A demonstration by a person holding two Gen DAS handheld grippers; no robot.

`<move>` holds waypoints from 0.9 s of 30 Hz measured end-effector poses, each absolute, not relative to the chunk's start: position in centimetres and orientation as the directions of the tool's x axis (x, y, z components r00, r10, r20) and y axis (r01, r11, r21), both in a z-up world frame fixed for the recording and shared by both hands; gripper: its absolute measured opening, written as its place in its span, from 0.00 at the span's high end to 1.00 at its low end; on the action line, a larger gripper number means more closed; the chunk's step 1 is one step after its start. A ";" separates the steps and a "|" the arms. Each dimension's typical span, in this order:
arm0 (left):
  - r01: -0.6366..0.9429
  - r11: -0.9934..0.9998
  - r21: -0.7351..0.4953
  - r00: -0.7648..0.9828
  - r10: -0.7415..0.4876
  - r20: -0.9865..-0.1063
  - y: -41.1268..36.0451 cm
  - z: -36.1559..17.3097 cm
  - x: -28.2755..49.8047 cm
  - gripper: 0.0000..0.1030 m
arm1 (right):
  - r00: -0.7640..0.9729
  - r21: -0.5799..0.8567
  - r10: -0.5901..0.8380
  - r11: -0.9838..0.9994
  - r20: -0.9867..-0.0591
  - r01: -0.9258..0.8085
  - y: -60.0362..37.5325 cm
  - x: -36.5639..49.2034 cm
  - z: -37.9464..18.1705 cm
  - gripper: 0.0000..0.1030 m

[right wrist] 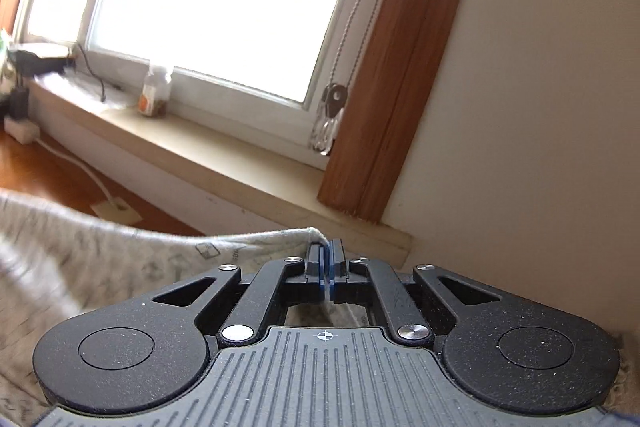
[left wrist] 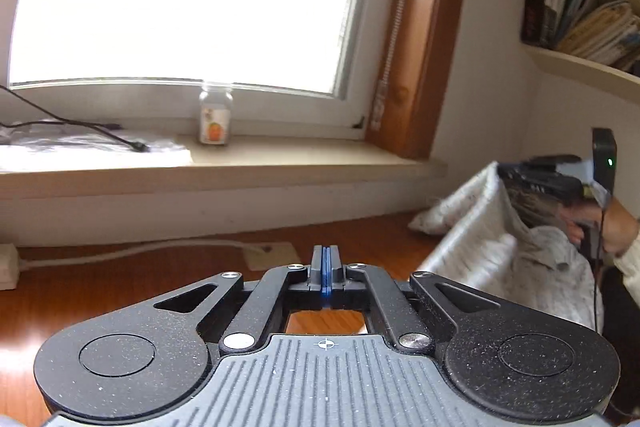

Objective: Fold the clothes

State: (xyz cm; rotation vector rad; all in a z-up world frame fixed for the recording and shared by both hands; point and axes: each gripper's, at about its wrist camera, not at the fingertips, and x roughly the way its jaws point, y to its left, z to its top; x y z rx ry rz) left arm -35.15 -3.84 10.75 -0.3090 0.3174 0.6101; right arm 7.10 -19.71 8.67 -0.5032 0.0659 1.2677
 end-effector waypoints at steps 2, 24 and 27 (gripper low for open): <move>-0.610 0.764 -0.211 0.765 0.497 -0.410 -3.4 10.0 -35.9 1.00 | 0.339 -0.367 0.866 0.200 -0.367 -0.908 -19.1 7.1 7.3 0.97; -0.527 0.815 -0.240 0.729 0.289 -0.621 -5.7 3.2 -32.6 0.38 | 0.402 -0.385 0.772 0.221 -0.492 -0.896 -21.0 9.0 0.1 0.97; -0.499 0.819 -0.284 0.752 0.246 -0.611 -6.3 3.4 -32.4 0.48 | 0.401 -0.391 0.769 0.213 -0.498 -0.895 -21.0 8.8 -0.6 0.97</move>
